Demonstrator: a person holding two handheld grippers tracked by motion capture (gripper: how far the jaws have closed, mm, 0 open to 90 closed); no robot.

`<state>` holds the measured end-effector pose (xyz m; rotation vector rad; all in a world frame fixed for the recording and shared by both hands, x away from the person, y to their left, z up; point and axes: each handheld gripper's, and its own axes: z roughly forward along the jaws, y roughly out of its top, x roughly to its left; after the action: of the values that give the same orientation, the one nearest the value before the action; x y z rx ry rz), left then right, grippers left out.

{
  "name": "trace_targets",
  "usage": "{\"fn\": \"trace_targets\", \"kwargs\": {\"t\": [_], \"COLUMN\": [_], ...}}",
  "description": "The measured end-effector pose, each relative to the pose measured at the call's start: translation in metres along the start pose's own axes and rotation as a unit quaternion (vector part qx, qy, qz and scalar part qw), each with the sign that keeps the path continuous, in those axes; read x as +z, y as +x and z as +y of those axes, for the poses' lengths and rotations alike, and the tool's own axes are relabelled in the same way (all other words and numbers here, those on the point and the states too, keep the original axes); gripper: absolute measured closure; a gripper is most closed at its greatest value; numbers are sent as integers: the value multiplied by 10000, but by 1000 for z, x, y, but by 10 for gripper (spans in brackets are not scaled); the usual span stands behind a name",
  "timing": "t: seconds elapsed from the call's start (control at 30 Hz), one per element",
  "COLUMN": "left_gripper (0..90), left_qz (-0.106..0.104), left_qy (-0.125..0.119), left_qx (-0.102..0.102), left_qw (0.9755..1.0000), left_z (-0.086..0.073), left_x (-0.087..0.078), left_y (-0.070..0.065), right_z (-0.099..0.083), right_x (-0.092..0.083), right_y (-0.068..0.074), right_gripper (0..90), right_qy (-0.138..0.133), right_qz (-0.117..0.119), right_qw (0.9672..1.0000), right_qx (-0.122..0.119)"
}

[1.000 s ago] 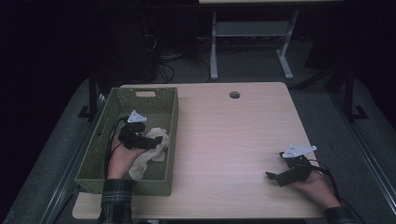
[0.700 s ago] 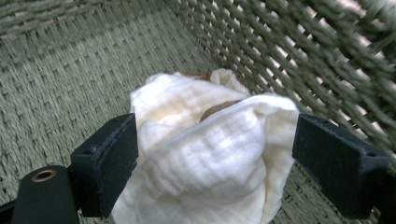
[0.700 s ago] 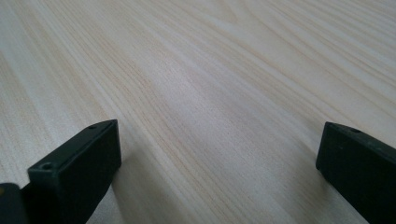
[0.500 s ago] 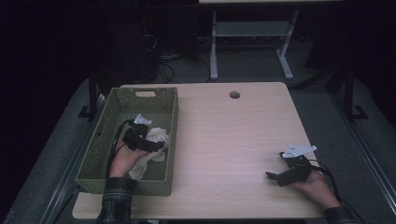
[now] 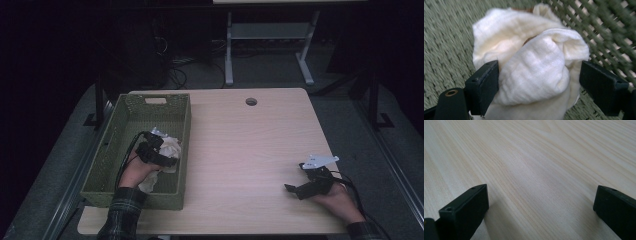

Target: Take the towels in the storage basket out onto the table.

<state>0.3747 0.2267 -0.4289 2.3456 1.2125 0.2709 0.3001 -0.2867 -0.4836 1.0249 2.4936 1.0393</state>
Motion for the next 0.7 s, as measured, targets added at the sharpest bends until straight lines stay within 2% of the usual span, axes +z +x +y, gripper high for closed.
{"fn": "trace_targets", "kwargs": {"t": [0.23,0.33,0.37,0.4,0.43,0.53,0.57,0.6,0.7], "left_gripper": [169,252,252,302,315,517,517,584,694], "left_qz": [82,166,208,234,228,267,279,269,248], "left_qy": [274,316,361,403,419,468,486,482,425], "left_qx": [108,145,164,171,140,88,51,0,-20], "left_qw": [9995,9993,9990,9988,9988,9985,9984,9985,9988], "left_z": [0,1,1,1,1,1,2,2,2], "left_x": [6,6,5,5,5,2,0,-1,-5], "left_y": [-2,-4,-4,-4,-3,-3,-3,-2,-1], "right_z": [0,0,0,0,0,0,0,0,0], "right_x": [0,0,0,0,0,0,0,0,0], "right_y": [0,0,0,0,0,0,0,0,0], "right_gripper": [0,0,0,0,0,0,0,0,0], "right_qy": [12,6,7,-1,0,-1,-1,-2,5], "right_qz": [-7,-1,-3,-4,-4,-4,-8,-19,-28], "right_qw": [10000,10000,10000,10000,10000,10000,10000,10000,10000], "right_qx": [-9,17,25,33,35,36,38,46,63]}}
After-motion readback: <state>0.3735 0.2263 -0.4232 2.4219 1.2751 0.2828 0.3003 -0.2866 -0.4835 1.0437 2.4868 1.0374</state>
